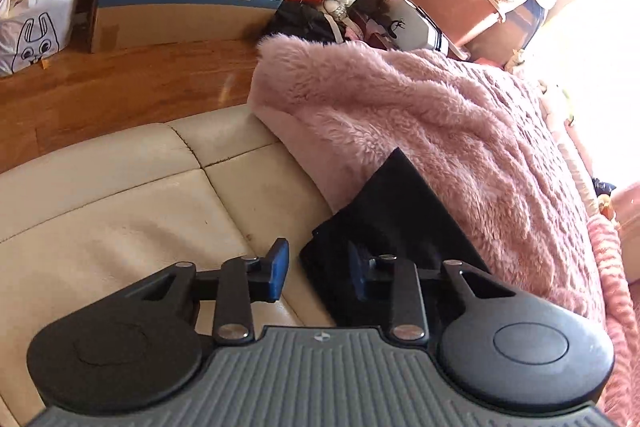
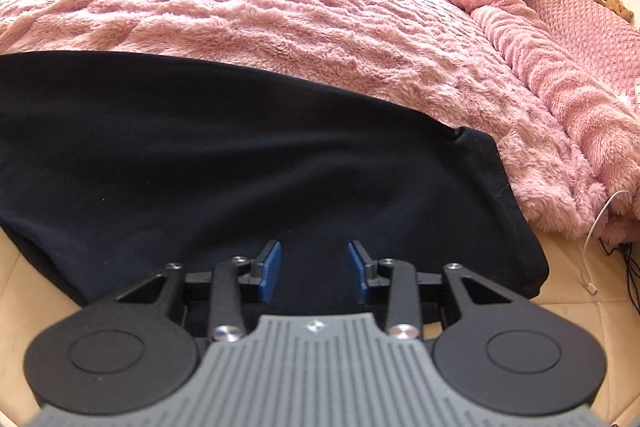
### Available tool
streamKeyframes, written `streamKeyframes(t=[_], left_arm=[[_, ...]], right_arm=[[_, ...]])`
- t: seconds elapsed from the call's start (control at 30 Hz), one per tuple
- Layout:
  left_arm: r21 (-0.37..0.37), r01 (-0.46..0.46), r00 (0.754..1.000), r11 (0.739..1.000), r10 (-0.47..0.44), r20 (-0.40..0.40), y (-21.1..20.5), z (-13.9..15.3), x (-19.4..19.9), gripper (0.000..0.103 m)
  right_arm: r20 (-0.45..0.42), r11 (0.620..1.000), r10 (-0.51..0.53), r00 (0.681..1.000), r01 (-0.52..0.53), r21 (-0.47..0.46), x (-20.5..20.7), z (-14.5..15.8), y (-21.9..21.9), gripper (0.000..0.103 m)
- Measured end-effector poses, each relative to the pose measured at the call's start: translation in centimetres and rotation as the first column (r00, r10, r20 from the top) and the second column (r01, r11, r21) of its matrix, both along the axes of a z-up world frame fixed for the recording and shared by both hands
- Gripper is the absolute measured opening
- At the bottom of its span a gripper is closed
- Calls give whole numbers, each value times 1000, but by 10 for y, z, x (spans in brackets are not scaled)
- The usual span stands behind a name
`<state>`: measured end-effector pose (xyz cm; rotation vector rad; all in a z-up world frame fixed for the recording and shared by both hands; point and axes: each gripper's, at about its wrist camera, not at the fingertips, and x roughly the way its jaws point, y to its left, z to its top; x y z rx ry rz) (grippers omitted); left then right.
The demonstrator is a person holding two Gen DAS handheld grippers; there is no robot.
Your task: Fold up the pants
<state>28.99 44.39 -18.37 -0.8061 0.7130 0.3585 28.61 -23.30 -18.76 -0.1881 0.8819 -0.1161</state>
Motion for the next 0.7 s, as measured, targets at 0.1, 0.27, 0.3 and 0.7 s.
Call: streamKeyframes(t=[0.1,0.27,0.3,0.7], left_arm=[[27,61,998,998,-60,-31,-7,-4,1,16],[22,66,998,998,-66,5,-10,-5,10,16],[27,74,997,997,-74,-12,-13,-6,15,16],[221,118,991,968,-101,-88,-37,12,20,2]], right_arm=[[-11,1000,0,1000,0,2,-1,-4,1,31],[-20,1000,0,1000,0,11,-1,-10,7,31],[-22,1000,4,1000,-4,9,-2,-11,8,31],[-29,994,105,994,-105,4,-52,10,75,32]])
